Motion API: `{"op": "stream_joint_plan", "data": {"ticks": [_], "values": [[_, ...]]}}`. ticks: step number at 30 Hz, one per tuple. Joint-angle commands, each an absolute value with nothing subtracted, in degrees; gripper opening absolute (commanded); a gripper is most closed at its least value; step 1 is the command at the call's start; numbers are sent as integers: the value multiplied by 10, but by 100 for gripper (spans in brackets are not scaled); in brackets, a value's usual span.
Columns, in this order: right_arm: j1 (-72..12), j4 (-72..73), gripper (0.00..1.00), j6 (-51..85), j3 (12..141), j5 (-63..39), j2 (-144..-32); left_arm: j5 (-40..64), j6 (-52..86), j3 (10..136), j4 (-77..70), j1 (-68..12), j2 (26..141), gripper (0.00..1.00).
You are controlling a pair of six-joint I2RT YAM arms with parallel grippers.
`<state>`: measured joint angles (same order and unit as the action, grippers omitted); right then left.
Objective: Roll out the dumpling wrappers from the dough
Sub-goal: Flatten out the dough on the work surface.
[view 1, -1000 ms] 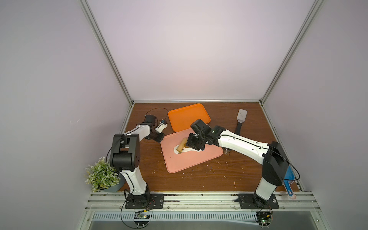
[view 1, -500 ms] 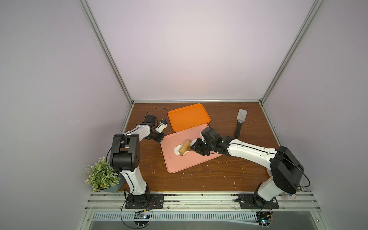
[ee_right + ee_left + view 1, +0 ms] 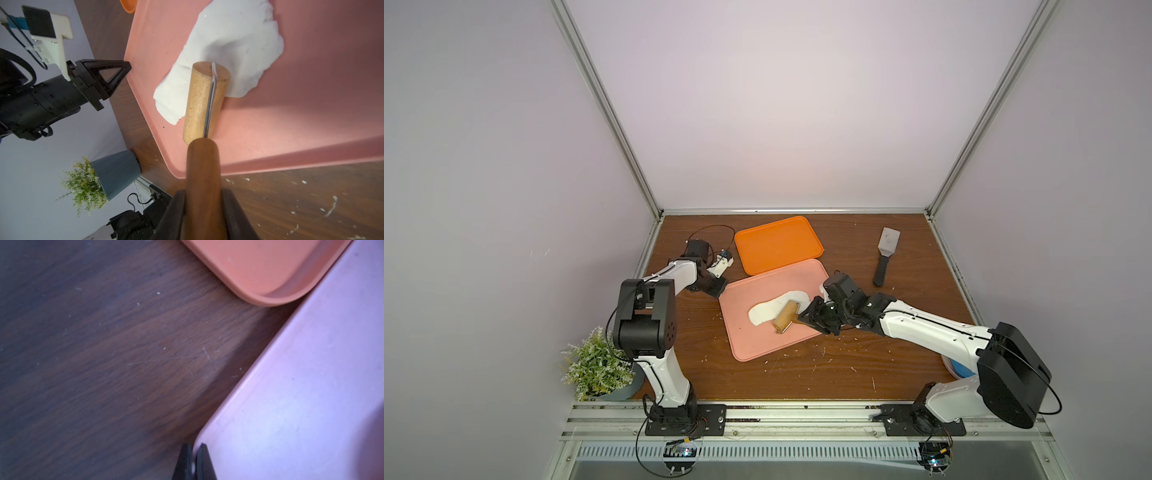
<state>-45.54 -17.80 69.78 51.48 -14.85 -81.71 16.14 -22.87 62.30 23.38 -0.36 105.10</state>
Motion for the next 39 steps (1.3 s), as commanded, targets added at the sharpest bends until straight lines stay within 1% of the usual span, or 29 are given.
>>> {"op": "stream_joint_plan", "data": {"ticks": [1, 4, 8, 12, 15, 19, 24, 27, 31, 36, 39], "values": [[-447, -412, 0, 700, 524, -74, -827, 81, -219, 578, 243, -6, 1124, 0], [-447, -431, 0, 676, 589, -60, -838, 85, -220, 577, 245, -6, 1123, 0], [-453, -419, 0, 644, 674, -75, -864, 93, -222, 578, 248, -7, 1122, 0], [-480, -398, 0, 635, 768, -69, -885, 97, -223, 577, 248, -7, 1123, 0], [-497, -380, 0, 644, 812, -70, -909, 97, -223, 578, 248, -6, 1125, 0], [-514, -350, 0, 696, 827, -47, -928, 96, -222, 578, 248, -6, 1126, 0], [-546, -332, 0, 834, 814, 69, -929, 97, -223, 577, 248, -7, 1125, 0], [-561, -320, 0, 895, 817, 115, -935, 97, -223, 578, 248, -7, 1126, 0], [-564, -326, 0, 936, 839, 112, -958, 97, -223, 577, 248, -7, 1128, 0], [-567, -350, 0, 953, 891, 85, -1009, 97, -222, 579, 248, -6, 1127, 0], [-567, -338, 0, 955, 904, 72, -1031, 97, -222, 577, 248, -7, 1126, 0]]}}
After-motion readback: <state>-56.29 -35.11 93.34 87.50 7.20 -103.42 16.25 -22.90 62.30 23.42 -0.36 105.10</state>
